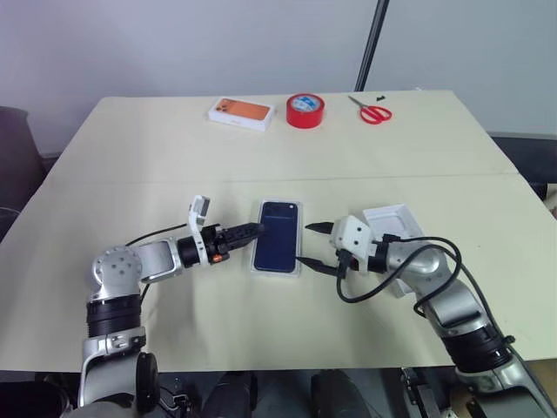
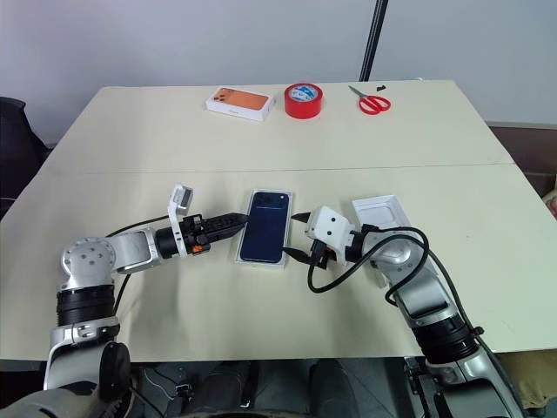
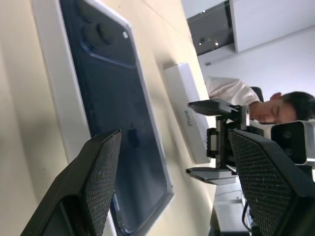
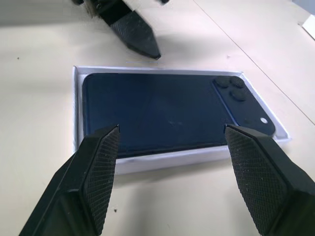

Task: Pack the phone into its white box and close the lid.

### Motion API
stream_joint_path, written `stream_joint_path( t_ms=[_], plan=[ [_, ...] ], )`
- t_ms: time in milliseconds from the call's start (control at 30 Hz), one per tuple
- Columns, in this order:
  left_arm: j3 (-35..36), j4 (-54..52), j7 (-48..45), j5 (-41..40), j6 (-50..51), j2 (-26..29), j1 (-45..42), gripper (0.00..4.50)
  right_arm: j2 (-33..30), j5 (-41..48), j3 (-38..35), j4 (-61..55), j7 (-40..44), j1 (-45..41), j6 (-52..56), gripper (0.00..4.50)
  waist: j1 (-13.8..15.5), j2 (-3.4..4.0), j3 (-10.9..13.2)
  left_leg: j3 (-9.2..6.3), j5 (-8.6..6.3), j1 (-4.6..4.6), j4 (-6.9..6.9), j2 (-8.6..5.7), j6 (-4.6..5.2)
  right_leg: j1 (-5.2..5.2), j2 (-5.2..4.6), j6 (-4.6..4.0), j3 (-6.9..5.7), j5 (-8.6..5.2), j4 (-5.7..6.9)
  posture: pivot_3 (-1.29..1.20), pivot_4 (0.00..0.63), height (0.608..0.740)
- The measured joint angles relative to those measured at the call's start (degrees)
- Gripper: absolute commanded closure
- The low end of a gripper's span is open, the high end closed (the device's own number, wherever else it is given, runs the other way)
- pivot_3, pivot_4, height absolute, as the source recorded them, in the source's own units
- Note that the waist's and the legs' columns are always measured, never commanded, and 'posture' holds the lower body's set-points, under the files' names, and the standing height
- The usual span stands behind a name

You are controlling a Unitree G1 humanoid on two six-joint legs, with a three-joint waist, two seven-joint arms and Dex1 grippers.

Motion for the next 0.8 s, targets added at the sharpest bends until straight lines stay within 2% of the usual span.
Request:
stream_joint_path(
  t_ms=[167, 200, 267, 333, 433, 467, 667, 800],
  plan=[
    [1.12, -0.02, -0.53, -0.44, -0.78, 2.84, -0.01, 0.87, -0.01, -0.11, -0.01, 0.50, -0.56, 0.00, -0.09, 0.93, -0.17, 0.00, 0.00, 0.00, 0.00, 0.01, -0.01, 0.02, 0.00, -0.02, 0.02, 0.00, 0.00, 0.00, 0.02, 0.00, 0.150, 0.740],
    [0.98, 0.19, -1.03, 0.72, -2.65, 3.63, -0.01, 1.09, -0.01, -0.18, -0.01, 0.74, -0.70, 0.00, -0.10, 1.19, -0.12, 0.00, 0.00, 0.00, 0.00, 0.01, -0.01, 0.02, 0.00, -0.01, 0.02, 0.00, 0.00, 0.00, 0.01, 0.00, 0.150, 0.740],
    [-0.03, 2.08, -1.10, 5.02, -8.34, 5.00, -0.18, 1.70, -0.04, -0.89, -0.01, 1.14, -1.30, 0.00, -0.17, 1.78, -0.02, 0.01, -0.01, 0.00, 0.00, 0.02, -0.01, -0.01, -0.01, 0.00, 0.01, 0.00, -0.01, 0.00, 0.00, 0.00, 0.150, 0.740],
    [-3.15, 5.97, -1.17, 12.71, -17.10, 6.62, -0.27, 2.75, -0.11, -2.77, -0.04, 2.42, -2.95, -0.24, -1.27, 2.80, 0.04, 0.01, -0.01, 0.01, 0.00, 0.02, -0.01, -0.02, -0.01, 0.00, 0.01, 0.00, -0.01, 0.00, -0.01, 0.00, 0.150, 0.740],
    [-6.04, 8.32, -2.83, 17.12, -22.38, 6.23, -0.21, 4.28, -0.30, -7.04, 0.65, 6.23, -5.06, -1.50, -3.54, 4.33, 0.10, 0.01, -0.01, 0.02, 0.00, 0.01, -0.02, -0.04, 0.00, 0.00, -0.02, 0.00, 0.00, 0.00, -0.03, 0.00, 0.150, 0.740],
    [-7.04, 8.39, -3.34, 17.66, -22.92, 5.52, -0.19, 4.44, -0.32, -8.16, 1.06, 7.28, -5.40, -1.94, -4.14, 4.46, 0.20, 0.01, -0.01, 0.01, 0.00, 0.00, -0.02, -0.04, 0.00, 0.00, -0.02, 0.00, -0.01, 0.00, -0.03, 0.00, 0.150, 0.740],
    [-11.38, 8.41, -4.28, 20.21, -24.74, -0.22, -0.29, 4.44, -0.24, -13.61, 3.87, 10.64, -7.08, -3.28, -6.36, 4.46, -0.06, 0.01, -0.01, 0.02, 0.00, 0.00, -0.01, -0.02, 0.00, -0.01, -0.01, 0.00, -0.01, 0.00, 0.00, 0.00, 0.150, 0.740],
    [-13.15, 7.94, -4.57, 21.11, -23.88, -1.99, -0.84, 4.44, 1.18, -14.51, 4.15, 11.10, -7.54, -3.49, -6.32, 4.46, -0.16, 0.02, -0.01, 0.02, 0.00, 0.01, -0.01, -0.01, 0.00, 0.00, 0.01, 0.00, -0.01, 0.00, 0.01, 0.00, 0.150, 0.740]
  ],
)
